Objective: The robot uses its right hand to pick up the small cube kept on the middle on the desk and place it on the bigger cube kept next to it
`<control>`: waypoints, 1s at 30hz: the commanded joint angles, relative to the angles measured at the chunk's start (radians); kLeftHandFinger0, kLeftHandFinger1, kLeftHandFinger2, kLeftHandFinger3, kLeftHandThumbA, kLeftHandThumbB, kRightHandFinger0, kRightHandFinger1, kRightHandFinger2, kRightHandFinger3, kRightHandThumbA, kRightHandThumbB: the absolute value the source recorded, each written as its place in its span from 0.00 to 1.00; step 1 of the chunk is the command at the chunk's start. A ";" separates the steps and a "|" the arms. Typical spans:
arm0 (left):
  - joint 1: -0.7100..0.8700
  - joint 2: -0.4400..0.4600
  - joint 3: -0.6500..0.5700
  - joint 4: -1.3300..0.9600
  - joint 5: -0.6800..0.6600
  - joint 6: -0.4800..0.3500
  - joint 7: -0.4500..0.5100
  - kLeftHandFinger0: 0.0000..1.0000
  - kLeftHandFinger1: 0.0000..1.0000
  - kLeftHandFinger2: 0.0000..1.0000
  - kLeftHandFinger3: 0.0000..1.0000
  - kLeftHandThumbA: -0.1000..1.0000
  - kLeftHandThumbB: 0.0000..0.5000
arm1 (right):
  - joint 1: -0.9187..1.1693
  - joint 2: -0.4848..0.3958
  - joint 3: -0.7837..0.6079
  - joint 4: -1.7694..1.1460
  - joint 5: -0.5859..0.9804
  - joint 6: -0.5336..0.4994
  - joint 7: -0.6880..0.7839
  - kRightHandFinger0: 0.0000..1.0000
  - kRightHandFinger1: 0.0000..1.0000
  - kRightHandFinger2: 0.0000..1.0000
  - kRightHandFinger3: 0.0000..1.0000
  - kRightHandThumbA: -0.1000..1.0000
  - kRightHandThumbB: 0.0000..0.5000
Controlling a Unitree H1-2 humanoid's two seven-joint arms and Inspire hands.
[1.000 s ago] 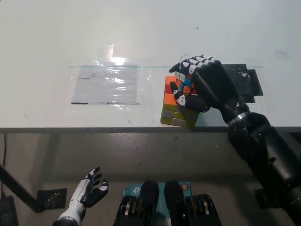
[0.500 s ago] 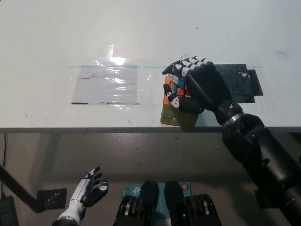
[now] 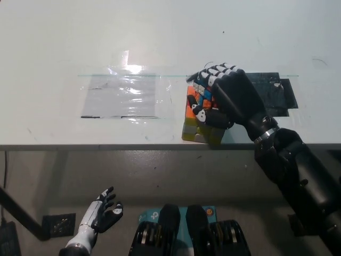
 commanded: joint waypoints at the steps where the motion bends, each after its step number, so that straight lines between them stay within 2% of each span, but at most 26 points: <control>1: -0.016 0.015 -0.002 -0.021 0.003 -0.009 0.001 1.00 1.00 1.00 1.00 0.37 0.61 | -0.024 -0.020 0.006 -0.064 -0.035 0.075 0.101 0.38 0.67 0.88 1.00 0.44 0.12; 2: -0.016 0.015 -0.003 -0.021 0.006 -0.010 0.003 1.00 1.00 1.00 1.00 0.38 0.61 | -0.023 -0.018 0.008 -0.073 -0.039 0.090 0.117 0.46 0.75 0.98 1.00 0.60 0.23; 4: -0.018 0.015 -0.003 -0.018 0.004 -0.010 0.001 1.00 1.00 1.00 1.00 0.38 0.60 | -0.024 -0.017 0.011 -0.074 -0.035 0.093 0.128 0.46 0.76 1.00 1.00 0.66 0.33; 5: -0.018 0.016 -0.005 -0.018 0.006 -0.012 0.001 1.00 1.00 1.00 1.00 0.38 0.60 | -0.024 -0.017 0.012 -0.075 -0.035 0.094 0.130 0.46 0.76 1.00 1.00 0.66 0.34; 6: -0.017 0.014 0.001 -0.018 -0.005 -0.009 -0.005 1.00 1.00 1.00 1.00 0.37 0.60 | -0.025 -0.019 0.018 -0.090 -0.039 0.110 0.167 0.50 0.82 1.00 1.00 0.76 0.41; 7: -0.018 0.015 -0.001 -0.018 -0.005 -0.011 -0.006 1.00 1.00 1.00 1.00 0.37 0.62 | -0.021 -0.019 0.019 -0.095 -0.039 0.113 0.172 0.53 0.86 1.00 1.00 0.79 0.47; 9: -0.016 0.015 0.001 -0.020 -0.008 -0.012 -0.009 1.00 1.00 1.00 1.00 0.37 0.62 | -0.018 -0.019 0.019 -0.100 -0.040 0.118 0.177 0.54 0.88 1.00 1.00 0.79 0.47; 11: -0.016 0.017 -0.003 -0.021 -0.001 -0.010 -0.007 1.00 1.00 1.00 1.00 0.38 0.62 | -0.018 -0.016 0.019 -0.102 -0.033 0.122 0.193 0.64 0.99 1.00 1.00 0.84 0.54; 12: -0.016 0.017 -0.002 -0.025 -0.002 -0.006 -0.008 1.00 1.00 1.00 1.00 0.38 0.62 | -0.019 -0.016 0.020 -0.097 -0.033 0.118 0.187 0.66 1.00 1.00 1.00 0.84 0.53; 13: -0.018 0.017 -0.003 -0.020 0.000 -0.009 -0.006 1.00 1.00 1.00 1.00 0.38 0.62 | -0.019 -0.017 0.022 -0.101 -0.035 0.121 0.195 0.70 1.00 1.00 1.00 0.86 0.54; 14: -0.018 0.017 -0.003 -0.020 0.000 -0.009 -0.006 1.00 1.00 1.00 1.00 0.38 0.62 | -0.019 -0.017 0.022 -0.101 -0.035 0.121 0.196 0.71 1.00 1.00 1.00 0.86 0.55; 15: -0.018 0.018 -0.004 -0.021 0.002 -0.008 -0.005 1.00 1.00 1.00 1.00 0.38 0.61 | -0.021 -0.018 0.027 -0.100 -0.045 0.120 0.192 0.77 1.00 1.00 1.00 0.90 0.56; 16: -0.017 0.018 -0.004 -0.022 0.002 -0.007 -0.005 1.00 1.00 1.00 1.00 0.38 0.61 | -0.022 -0.018 0.027 -0.101 -0.046 0.120 0.193 0.77 1.00 1.00 1.00 0.90 0.56; 19: -0.017 0.017 -0.003 -0.024 0.001 -0.003 -0.006 1.00 1.00 1.00 1.00 0.37 0.60 | -0.021 -0.019 0.029 -0.101 -0.049 0.110 0.179 0.91 1.00 1.00 1.00 0.87 0.55; 22: -0.017 0.016 -0.003 -0.017 0.001 -0.012 -0.004 1.00 1.00 1.00 1.00 0.38 0.62 | -0.019 -0.017 0.030 -0.099 -0.058 0.107 0.162 1.00 1.00 1.00 1.00 0.88 0.58; 30: -0.013 0.014 -0.004 -0.021 0.003 -0.009 -0.003 1.00 1.00 1.00 1.00 0.37 0.60 | -0.012 -0.016 0.029 -0.122 -0.052 0.115 0.186 1.00 1.00 1.00 1.00 0.90 0.59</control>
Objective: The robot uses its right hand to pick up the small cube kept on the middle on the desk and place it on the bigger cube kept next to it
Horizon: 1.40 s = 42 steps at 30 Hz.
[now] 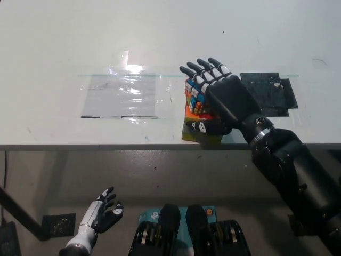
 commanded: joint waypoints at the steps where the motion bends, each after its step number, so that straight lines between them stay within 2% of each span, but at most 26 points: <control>1: -0.011 0.012 -0.002 -0.022 0.000 -0.007 -0.001 1.00 1.00 1.00 1.00 0.36 0.60 | -0.016 -0.010 -0.004 -0.049 -0.009 0.009 0.021 1.00 1.00 1.00 1.00 0.89 0.59; 4: -0.007 0.011 -0.002 -0.027 0.001 -0.004 -0.001 1.00 1.00 1.00 1.00 0.37 0.58 | -0.011 -0.011 -0.005 -0.066 -0.010 0.010 0.029 1.00 1.00 1.00 1.00 0.90 0.59; 10: -0.007 0.008 -0.001 -0.017 0.000 -0.010 0.002 1.00 1.00 1.00 1.00 0.37 0.60 | -0.013 -0.018 -0.017 -0.121 0.004 0.017 0.074 1.00 1.00 1.00 1.00 0.85 0.57; 14: -0.005 0.007 0.000 -0.008 -0.005 -0.024 -0.001 1.00 1.00 1.00 1.00 0.37 0.60 | -0.001 -0.022 -0.035 -0.207 0.025 0.031 0.118 1.00 1.00 1.00 1.00 0.91 0.62; 18: -0.002 0.006 0.000 0.002 -0.002 -0.039 0.006 1.00 1.00 1.00 1.00 0.36 0.59 | 0.002 -0.029 -0.054 -0.313 0.026 0.041 0.153 1.00 1.00 1.00 1.00 0.87 0.69; 22: 0.014 -0.002 0.002 -0.012 -0.002 -0.021 0.010 1.00 1.00 1.00 1.00 0.36 0.59 | 0.003 -0.039 -0.077 -0.411 0.043 0.042 0.199 1.00 1.00 1.00 1.00 0.88 0.69; 23: 0.014 -0.002 0.004 -0.010 -0.004 -0.020 0.009 1.00 1.00 1.00 1.00 0.38 0.63 | 0.003 -0.051 -0.096 -0.505 0.042 0.075 0.254 1.00 1.00 1.00 1.00 0.94 0.73; 25: 0.011 -0.004 0.008 0.000 -0.007 -0.027 0.015 1.00 1.00 1.00 1.00 0.37 0.63 | 0.006 -0.057 -0.112 -0.557 0.046 0.081 0.279 1.00 1.00 1.00 1.00 0.95 0.72; 27: 0.010 -0.011 0.024 0.007 -0.032 -0.042 0.008 1.00 1.00 1.00 1.00 0.32 0.64 | 0.025 -0.065 -0.141 -0.607 0.069 0.077 0.275 1.00 1.00 1.00 1.00 0.91 0.72; 29: 0.015 -0.008 0.023 0.006 -0.025 -0.044 0.007 1.00 1.00 1.00 1.00 0.33 0.63 | 0.049 -0.069 -0.167 -0.658 0.080 0.092 0.297 0.99 1.00 1.00 1.00 0.90 0.69; 31: 0.012 -0.008 0.024 0.020 -0.022 -0.054 0.006 1.00 1.00 1.00 1.00 0.34 0.62 | 0.087 -0.073 -0.208 -0.715 0.099 0.112 0.298 0.88 1.00 1.00 1.00 0.90 0.68; 32: 0.011 -0.008 0.025 0.021 -0.022 -0.055 0.006 1.00 1.00 1.00 1.00 0.34 0.62 | 0.088 -0.070 -0.212 -0.716 0.098 0.110 0.303 0.87 1.00 1.00 1.00 0.90 0.68; 35: 0.010 -0.008 0.029 0.031 -0.027 -0.063 0.003 1.00 1.00 1.00 1.00 0.35 0.64 | 0.172 -0.081 -0.281 -0.807 0.104 0.145 0.307 0.70 1.00 1.00 1.00 0.84 0.61; 37: 0.005 -0.008 0.028 0.044 -0.024 -0.074 0.007 1.00 1.00 1.00 1.00 0.35 0.65 | 0.203 -0.078 -0.307 -0.830 0.103 0.152 0.312 0.70 1.00 1.00 1.00 0.83 0.60; 39: 0.003 -0.010 0.031 0.047 -0.026 -0.074 0.009 1.00 1.00 1.00 1.00 0.35 0.66 | 0.311 -0.077 -0.358 -0.854 0.117 0.138 0.256 0.62 1.00 1.00 1.00 0.81 0.50; 40: 0.003 -0.009 0.025 0.038 -0.016 -0.069 0.010 1.00 1.00 1.00 1.00 0.36 0.63 | 0.348 -0.068 -0.380 -0.858 0.136 0.133 0.236 0.60 0.98 1.00 1.00 0.77 0.50; 41: 0.003 -0.010 0.028 0.033 -0.019 -0.062 0.009 1.00 1.00 1.00 1.00 0.35 0.64 | 0.420 -0.057 -0.410 -0.857 0.154 0.118 0.197 0.51 0.89 1.00 1.00 0.71 0.45; 42: 0.003 -0.011 0.028 0.033 -0.019 -0.061 0.009 1.00 1.00 1.00 1.00 0.35 0.64 | 0.428 -0.053 -0.417 -0.857 0.156 0.113 0.196 0.48 0.87 1.00 1.00 0.71 0.45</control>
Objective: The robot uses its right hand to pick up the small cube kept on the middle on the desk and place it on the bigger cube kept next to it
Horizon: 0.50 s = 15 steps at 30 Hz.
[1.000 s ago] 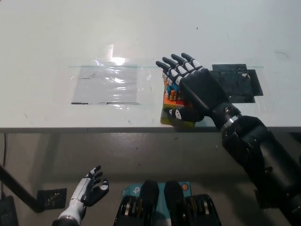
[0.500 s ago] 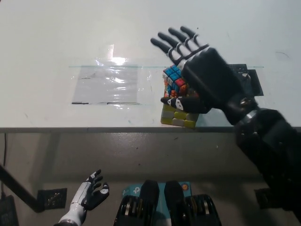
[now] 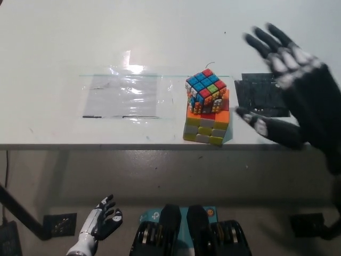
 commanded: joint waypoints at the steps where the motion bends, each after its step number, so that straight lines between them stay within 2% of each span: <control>1: -0.018 0.006 0.003 -0.012 -0.007 -0.034 0.013 1.00 1.00 1.00 1.00 0.35 0.64 | 0.068 0.011 -0.062 -0.031 0.058 -0.009 -0.067 0.48 0.87 1.00 1.00 0.71 0.45; 2: -0.017 0.006 0.003 -0.017 -0.007 -0.029 0.012 1.00 1.00 1.00 1.00 0.35 0.63 | 0.096 0.024 -0.075 -0.024 0.073 -0.012 -0.086 0.50 0.83 1.00 1.00 0.65 0.47; 4: -0.015 0.008 -0.002 -0.028 0.003 -0.018 0.015 1.00 1.00 1.00 1.00 0.36 0.61 | 0.169 0.061 -0.104 -0.003 0.080 -0.018 -0.130 0.52 0.82 1.00 1.00 0.66 0.48; 5: -0.011 0.012 -0.009 -0.042 0.017 -0.008 0.018 1.00 1.00 1.00 1.00 0.38 0.60 | 0.221 0.084 -0.107 0.030 0.071 -0.038 -0.174 0.50 0.79 1.00 1.00 0.60 0.41; 6: -0.011 0.014 -0.009 -0.046 0.018 -0.007 0.018 1.00 1.00 1.00 1.00 0.38 0.59 | 0.252 0.107 -0.110 0.061 0.060 -0.047 -0.207 0.48 0.78 1.00 1.00 0.59 0.41; 11: -0.014 0.015 -0.005 -0.039 0.006 -0.019 0.010 1.00 1.00 1.00 1.00 0.36 0.60 | 0.301 0.185 -0.121 0.137 0.015 -0.024 -0.274 0.46 0.72 0.97 1.00 0.60 0.39; 14: -0.016 0.014 -0.002 -0.030 0.002 -0.028 0.009 1.00 1.00 1.00 1.00 0.36 0.60 | 0.313 0.205 -0.114 0.185 0.014 -0.039 -0.307 0.44 0.68 0.95 1.00 0.59 0.33; 15: -0.017 0.011 0.001 -0.033 -0.001 -0.017 0.010 1.00 1.00 1.00 1.00 0.37 0.63 | 0.319 0.223 -0.103 0.227 -0.007 -0.028 -0.328 0.45 0.68 0.91 1.00 0.57 0.29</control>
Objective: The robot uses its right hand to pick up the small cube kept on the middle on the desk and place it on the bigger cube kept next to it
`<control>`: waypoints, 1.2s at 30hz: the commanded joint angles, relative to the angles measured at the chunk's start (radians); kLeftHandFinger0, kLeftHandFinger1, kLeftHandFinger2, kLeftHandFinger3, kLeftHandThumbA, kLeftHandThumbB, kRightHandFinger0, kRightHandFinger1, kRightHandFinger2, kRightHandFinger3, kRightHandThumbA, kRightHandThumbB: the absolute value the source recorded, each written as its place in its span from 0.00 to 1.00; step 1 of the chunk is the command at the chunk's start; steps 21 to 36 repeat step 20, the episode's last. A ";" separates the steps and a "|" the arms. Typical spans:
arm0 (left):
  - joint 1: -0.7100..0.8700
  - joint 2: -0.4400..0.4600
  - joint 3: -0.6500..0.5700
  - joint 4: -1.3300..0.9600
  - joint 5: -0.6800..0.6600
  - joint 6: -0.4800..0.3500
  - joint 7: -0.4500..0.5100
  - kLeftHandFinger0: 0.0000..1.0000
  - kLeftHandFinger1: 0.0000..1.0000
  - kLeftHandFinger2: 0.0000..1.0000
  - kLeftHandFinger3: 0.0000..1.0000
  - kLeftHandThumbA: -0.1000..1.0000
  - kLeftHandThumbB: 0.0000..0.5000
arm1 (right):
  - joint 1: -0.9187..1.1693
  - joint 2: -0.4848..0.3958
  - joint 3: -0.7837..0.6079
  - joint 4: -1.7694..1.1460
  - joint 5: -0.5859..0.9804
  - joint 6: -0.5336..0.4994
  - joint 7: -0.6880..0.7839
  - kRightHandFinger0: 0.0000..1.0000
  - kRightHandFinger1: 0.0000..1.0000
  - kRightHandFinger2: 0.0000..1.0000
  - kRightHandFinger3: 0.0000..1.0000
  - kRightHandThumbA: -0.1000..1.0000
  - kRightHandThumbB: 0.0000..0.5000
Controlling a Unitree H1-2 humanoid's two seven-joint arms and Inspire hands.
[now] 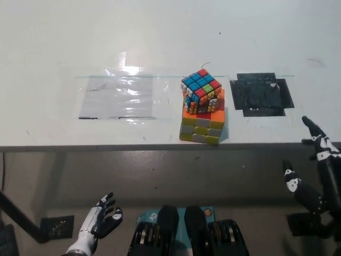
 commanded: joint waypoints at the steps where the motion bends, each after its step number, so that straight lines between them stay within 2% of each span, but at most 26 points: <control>1: -0.017 0.006 0.008 -0.020 -0.013 -0.012 0.010 1.00 1.00 1.00 1.00 0.36 0.64 | 0.000 0.046 -0.002 0.071 -0.036 0.004 -0.137 0.43 0.65 0.85 1.00 0.57 0.28; 3: -0.019 0.012 0.000 -0.018 0.002 -0.017 0.014 1.00 1.00 1.00 1.00 0.38 0.62 | -0.005 0.076 -0.004 0.130 -0.047 0.023 -0.178 0.30 0.50 0.72 0.98 0.53 0.25; 5: -0.018 0.012 -0.002 -0.024 0.005 -0.010 0.014 1.00 1.00 1.00 1.00 0.38 0.62 | -0.016 0.111 -0.012 0.209 -0.046 0.056 -0.214 0.19 0.34 0.58 0.83 0.51 0.21; 7: -0.018 0.011 -0.003 -0.022 0.004 -0.021 0.013 1.00 1.00 1.00 1.00 0.38 0.61 | -0.030 0.118 -0.016 0.253 -0.035 0.055 -0.236 0.10 0.23 0.47 0.70 0.46 0.19; 10: -0.018 0.011 -0.004 -0.023 0.007 -0.017 0.015 1.00 1.00 1.00 1.00 0.39 0.61 | -0.040 0.133 -0.017 0.298 -0.036 0.093 -0.241 0.12 0.24 0.46 0.66 0.48 0.16; 11: -0.018 0.010 -0.002 -0.022 0.004 -0.020 0.015 1.00 1.00 1.00 1.00 0.38 0.61 | -0.045 0.134 -0.015 0.322 -0.039 0.104 -0.244 0.15 0.27 0.48 0.66 0.53 0.15; 12: -0.017 0.009 0.001 -0.023 -0.002 -0.019 0.011 1.00 1.00 1.00 1.00 0.37 0.59 | -0.053 0.141 -0.020 0.356 -0.023 0.119 -0.245 0.20 0.30 0.45 0.64 0.53 0.13; 14: -0.018 0.008 0.003 -0.024 -0.006 -0.018 0.009 1.00 1.00 1.00 1.00 0.36 0.60 | -0.063 0.150 -0.030 0.411 0.034 0.115 -0.238 0.34 0.39 0.49 0.60 0.53 0.09; 18: -0.023 0.000 0.015 -0.022 -0.025 -0.021 0.006 1.00 1.00 1.00 1.00 0.33 0.61 | -0.077 0.154 -0.040 0.471 0.094 0.097 -0.235 0.34 0.39 0.47 0.62 0.50 0.06; 19: -0.024 -0.002 0.011 -0.025 -0.020 -0.016 0.007 1.00 1.00 1.00 1.00 0.35 0.61 | -0.081 0.149 -0.036 0.502 0.094 0.087 -0.245 0.32 0.36 0.43 0.58 0.49 0.07; 36: -0.024 -0.002 0.011 -0.025 -0.020 -0.016 0.007 1.00 1.00 1.00 1.00 0.35 0.61 | -0.081 0.149 -0.036 0.502 0.094 0.087 -0.245 0.32 0.36 0.43 0.58 0.49 0.07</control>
